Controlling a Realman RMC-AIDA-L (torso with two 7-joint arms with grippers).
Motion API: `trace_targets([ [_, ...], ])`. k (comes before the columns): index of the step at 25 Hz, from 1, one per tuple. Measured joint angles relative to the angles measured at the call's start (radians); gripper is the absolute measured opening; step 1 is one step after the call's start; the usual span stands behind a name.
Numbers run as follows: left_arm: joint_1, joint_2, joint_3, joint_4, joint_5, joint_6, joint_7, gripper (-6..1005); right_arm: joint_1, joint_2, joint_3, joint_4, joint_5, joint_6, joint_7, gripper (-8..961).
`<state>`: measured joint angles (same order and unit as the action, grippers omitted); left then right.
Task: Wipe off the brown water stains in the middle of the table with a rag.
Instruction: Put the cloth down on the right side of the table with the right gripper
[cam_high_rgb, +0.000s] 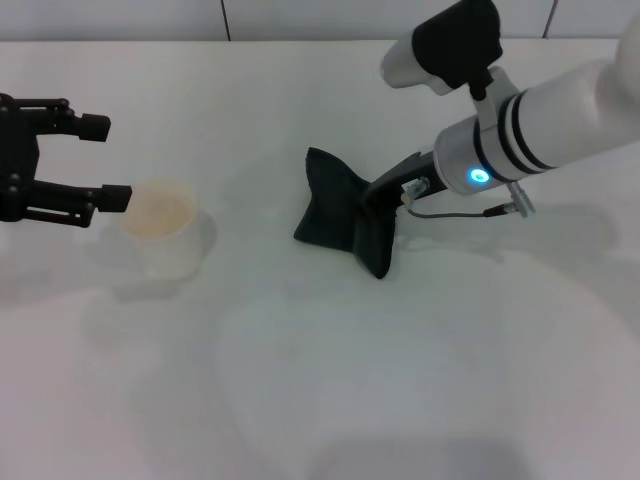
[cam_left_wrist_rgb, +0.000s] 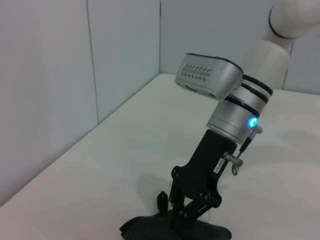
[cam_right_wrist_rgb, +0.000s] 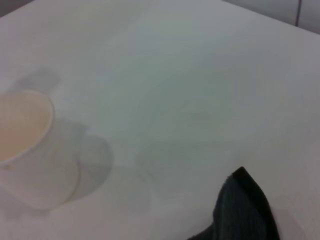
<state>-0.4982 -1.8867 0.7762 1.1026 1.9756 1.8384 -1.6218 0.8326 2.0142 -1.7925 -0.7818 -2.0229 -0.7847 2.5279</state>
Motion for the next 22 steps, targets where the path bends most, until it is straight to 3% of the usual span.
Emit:
trace_targets([
  [15, 0.001, 0.000, -0.001, -0.004, -0.005, -0.008, 0.002, 861, -0.231, -0.002, 0.149, -0.236, -0.107, -0.110, -0.011, 87],
  [22, 0.001, 0.000, -0.002, -0.004, -0.005, -0.013, 0.002, 861, -0.314, -0.004, 0.163, -0.330, -0.134, -0.179, -0.011, 93],
])
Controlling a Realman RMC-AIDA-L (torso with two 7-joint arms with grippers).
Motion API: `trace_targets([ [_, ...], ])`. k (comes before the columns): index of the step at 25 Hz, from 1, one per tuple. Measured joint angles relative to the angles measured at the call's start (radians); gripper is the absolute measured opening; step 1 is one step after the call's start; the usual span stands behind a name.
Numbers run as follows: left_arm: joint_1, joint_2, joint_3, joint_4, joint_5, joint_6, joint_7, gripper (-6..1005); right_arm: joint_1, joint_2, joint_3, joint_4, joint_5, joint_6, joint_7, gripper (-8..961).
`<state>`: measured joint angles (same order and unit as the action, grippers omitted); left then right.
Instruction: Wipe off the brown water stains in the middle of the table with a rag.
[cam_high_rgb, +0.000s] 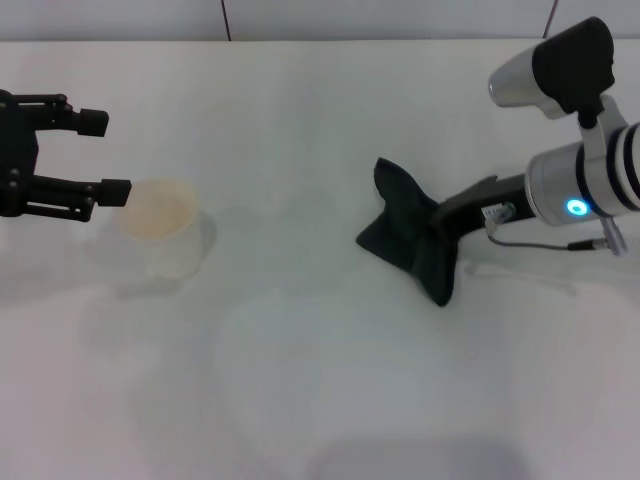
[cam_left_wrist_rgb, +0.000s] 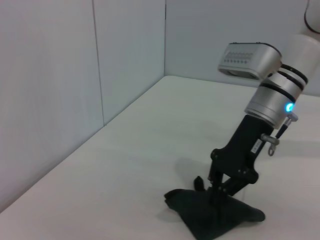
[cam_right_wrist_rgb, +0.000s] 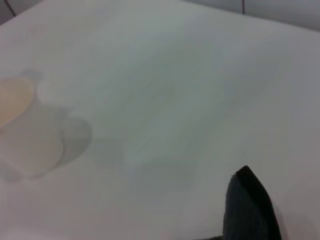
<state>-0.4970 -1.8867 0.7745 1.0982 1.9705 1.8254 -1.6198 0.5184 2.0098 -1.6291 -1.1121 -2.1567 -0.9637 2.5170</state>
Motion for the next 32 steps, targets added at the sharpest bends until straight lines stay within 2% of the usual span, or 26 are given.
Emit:
trace_targets([
  [10, 0.000, -0.003, -0.009, 0.001, 0.000, -0.002, 0.003, 861, -0.096, -0.002, 0.064, -0.113, -0.024, -0.134, -0.027, 103],
  [17, 0.000, -0.005, -0.009, 0.005, 0.000, -0.002, 0.003, 861, -0.108, -0.002, 0.128, -0.131, -0.013, -0.214, -0.056, 110],
  [18, 0.000, -0.005, -0.009, 0.005, 0.000, -0.002, 0.003, 861, -0.115, -0.001, 0.162, -0.135, 0.004, -0.240, -0.085, 111],
  [26, 0.000, -0.009, -0.009, 0.006, -0.004, -0.001, 0.001, 861, -0.148, -0.001, 0.234, -0.141, 0.062, -0.260, -0.154, 329],
  [32, 0.004, -0.014, -0.012, 0.005, -0.020, -0.001, 0.004, 861, -0.177, -0.002, 0.327, -0.124, 0.216, -0.332, -0.326, 522],
])
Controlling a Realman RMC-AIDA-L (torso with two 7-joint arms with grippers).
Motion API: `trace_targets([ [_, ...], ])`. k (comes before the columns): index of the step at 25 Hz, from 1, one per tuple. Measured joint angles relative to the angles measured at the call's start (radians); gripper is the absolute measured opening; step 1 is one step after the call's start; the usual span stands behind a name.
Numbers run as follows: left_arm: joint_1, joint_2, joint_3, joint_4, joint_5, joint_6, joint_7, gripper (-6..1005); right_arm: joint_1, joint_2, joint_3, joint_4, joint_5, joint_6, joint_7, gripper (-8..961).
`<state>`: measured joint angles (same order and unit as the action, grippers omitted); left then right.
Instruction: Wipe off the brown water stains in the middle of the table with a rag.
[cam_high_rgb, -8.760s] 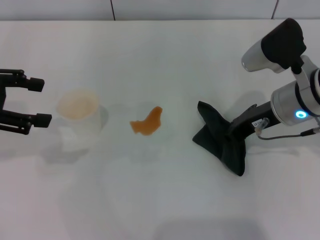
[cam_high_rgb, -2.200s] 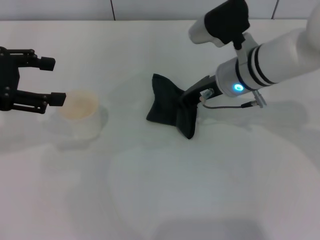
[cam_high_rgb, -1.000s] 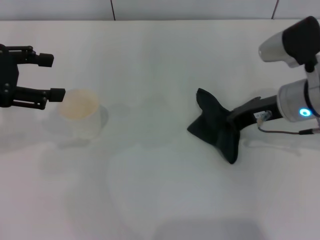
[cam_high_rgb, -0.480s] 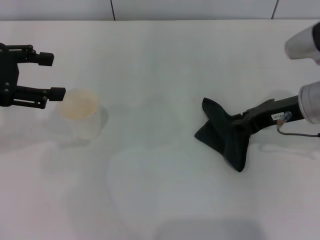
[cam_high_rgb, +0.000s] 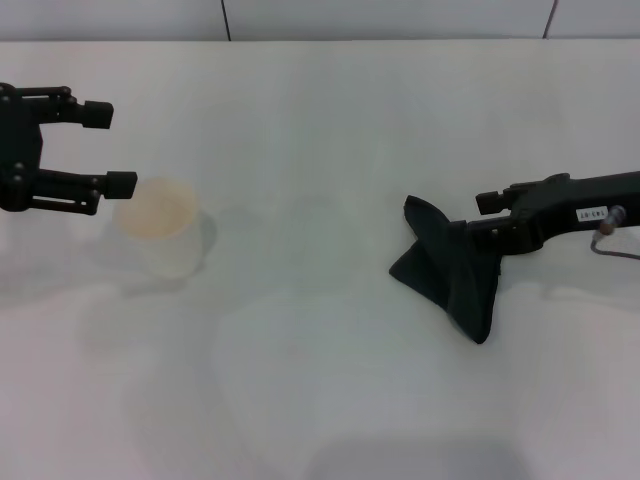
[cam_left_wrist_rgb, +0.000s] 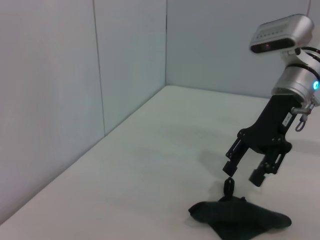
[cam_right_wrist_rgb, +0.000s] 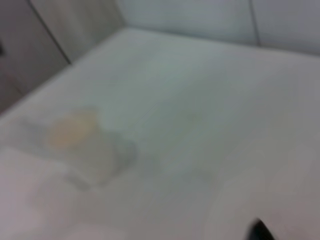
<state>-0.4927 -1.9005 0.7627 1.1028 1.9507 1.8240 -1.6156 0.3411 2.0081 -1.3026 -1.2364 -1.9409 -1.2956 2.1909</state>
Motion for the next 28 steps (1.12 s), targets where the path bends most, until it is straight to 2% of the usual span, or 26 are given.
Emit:
trace_targets([
  [6, 0.002, 0.000, 0.001, -0.005, -0.009, 0.018, -0.002, 861, -0.019, 0.000, 0.052, 0.030, 0.103, -0.065, -0.163, 755],
  [11, 0.005, -0.006, 0.009, -0.007, -0.010, 0.055, -0.009, 861, -0.013, -0.001, 0.056, 0.055, 0.106, -0.084, -0.219, 843],
  [17, 0.011, -0.027, 0.010, 0.000, -0.008, 0.077, -0.004, 861, -0.004, -0.002, 0.090, 0.089, 0.106, -0.084, -0.261, 832],
  [28, 0.017, -0.035, 0.010, 0.001, -0.010, 0.084, -0.006, 861, 0.039, -0.002, 0.089, 0.133, 0.085, -0.102, -0.271, 833],
])
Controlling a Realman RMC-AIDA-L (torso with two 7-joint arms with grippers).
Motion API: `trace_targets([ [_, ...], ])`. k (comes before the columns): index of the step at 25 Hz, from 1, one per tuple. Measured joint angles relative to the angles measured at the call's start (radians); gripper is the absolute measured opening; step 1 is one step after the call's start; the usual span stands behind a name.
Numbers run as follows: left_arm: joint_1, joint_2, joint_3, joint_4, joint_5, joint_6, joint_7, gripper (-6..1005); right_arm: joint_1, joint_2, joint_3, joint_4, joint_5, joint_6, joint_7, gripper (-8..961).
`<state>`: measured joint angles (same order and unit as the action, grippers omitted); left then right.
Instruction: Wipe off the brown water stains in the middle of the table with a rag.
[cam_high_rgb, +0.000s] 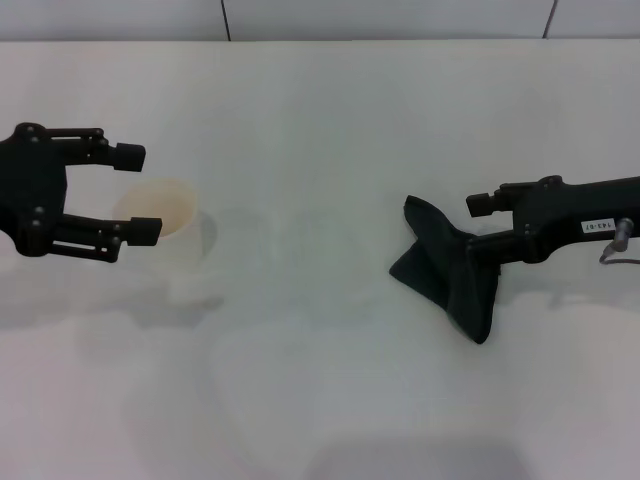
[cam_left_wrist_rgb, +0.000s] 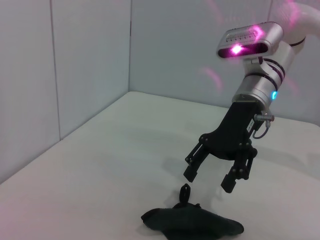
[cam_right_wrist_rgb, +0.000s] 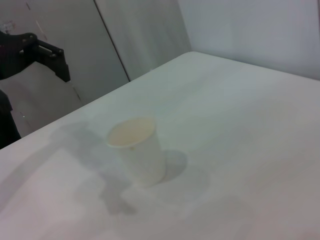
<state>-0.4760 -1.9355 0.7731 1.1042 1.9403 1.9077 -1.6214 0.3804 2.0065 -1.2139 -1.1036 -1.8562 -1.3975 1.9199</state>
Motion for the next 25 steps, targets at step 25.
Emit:
trace_targets([
  [25, 0.002, -0.010, 0.000, 0.003, 0.005, 0.000, -0.004, 861, 0.000, 0.000, 0.004, -0.010, -0.011, -0.036, 0.014, 829],
])
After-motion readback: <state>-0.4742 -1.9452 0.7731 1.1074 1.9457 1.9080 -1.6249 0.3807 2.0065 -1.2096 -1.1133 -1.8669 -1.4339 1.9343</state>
